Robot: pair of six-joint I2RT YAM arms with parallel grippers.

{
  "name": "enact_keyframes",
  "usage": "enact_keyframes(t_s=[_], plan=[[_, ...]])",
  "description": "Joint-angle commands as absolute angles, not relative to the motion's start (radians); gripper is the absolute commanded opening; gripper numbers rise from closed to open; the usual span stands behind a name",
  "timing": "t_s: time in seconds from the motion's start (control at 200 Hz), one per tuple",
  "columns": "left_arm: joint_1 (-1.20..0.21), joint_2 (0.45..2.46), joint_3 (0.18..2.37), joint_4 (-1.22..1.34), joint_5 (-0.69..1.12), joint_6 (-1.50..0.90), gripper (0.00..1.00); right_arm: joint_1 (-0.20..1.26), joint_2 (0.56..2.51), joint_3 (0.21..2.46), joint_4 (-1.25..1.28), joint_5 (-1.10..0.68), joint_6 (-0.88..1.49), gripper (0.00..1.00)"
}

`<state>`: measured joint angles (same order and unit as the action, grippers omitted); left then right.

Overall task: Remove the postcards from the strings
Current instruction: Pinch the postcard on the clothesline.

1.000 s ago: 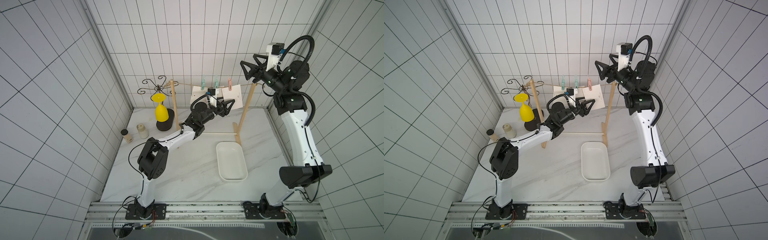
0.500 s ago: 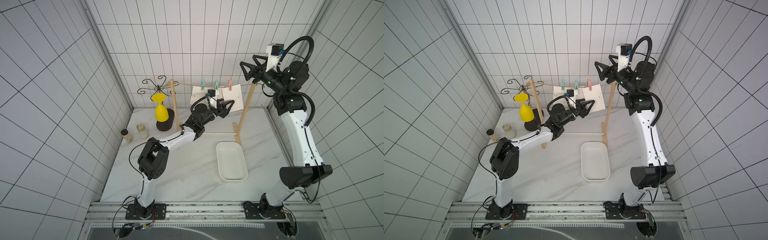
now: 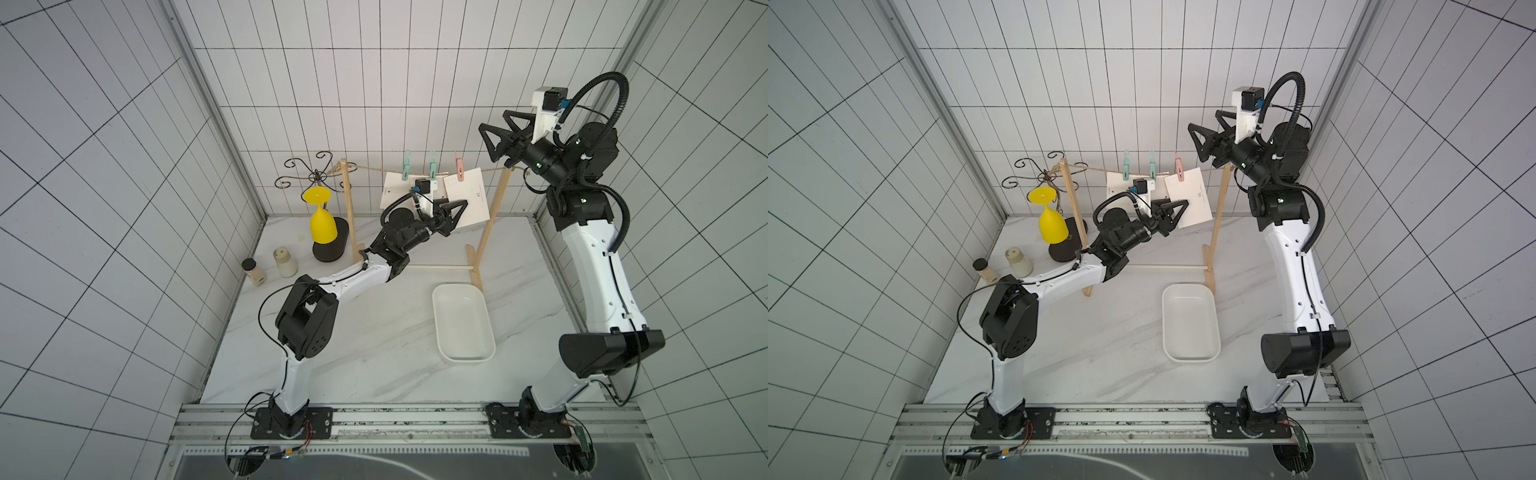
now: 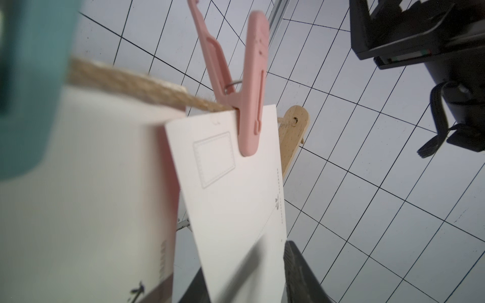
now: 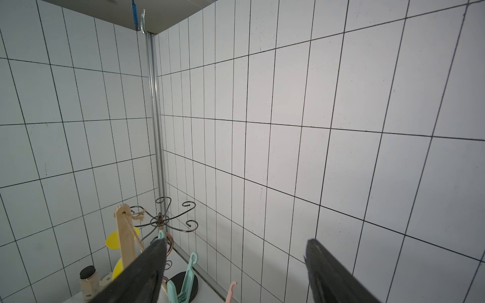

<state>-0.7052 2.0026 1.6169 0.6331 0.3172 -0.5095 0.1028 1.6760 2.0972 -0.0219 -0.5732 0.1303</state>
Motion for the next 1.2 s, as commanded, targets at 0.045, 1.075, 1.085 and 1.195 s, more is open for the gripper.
enact_keyframes(t_s=[0.045,1.075,1.085,1.195], plan=[[-0.706,2.017,1.597,0.656,0.337,-0.518,0.32,0.094,1.682,2.079,0.009,-0.594,0.138,0.84],[-0.697,2.020,1.581,0.710,0.381,-0.571,0.00,0.097,1.723,2.085,0.018,-0.626,0.162,0.84],[-0.696,2.020,1.580,0.711,0.383,-0.573,0.00,0.098,1.726,2.088,0.016,-0.627,0.162,0.84],[-0.677,2.013,1.570,0.727,0.399,-0.587,0.00,0.108,1.774,2.146,-0.028,-0.636,0.154,0.84]])
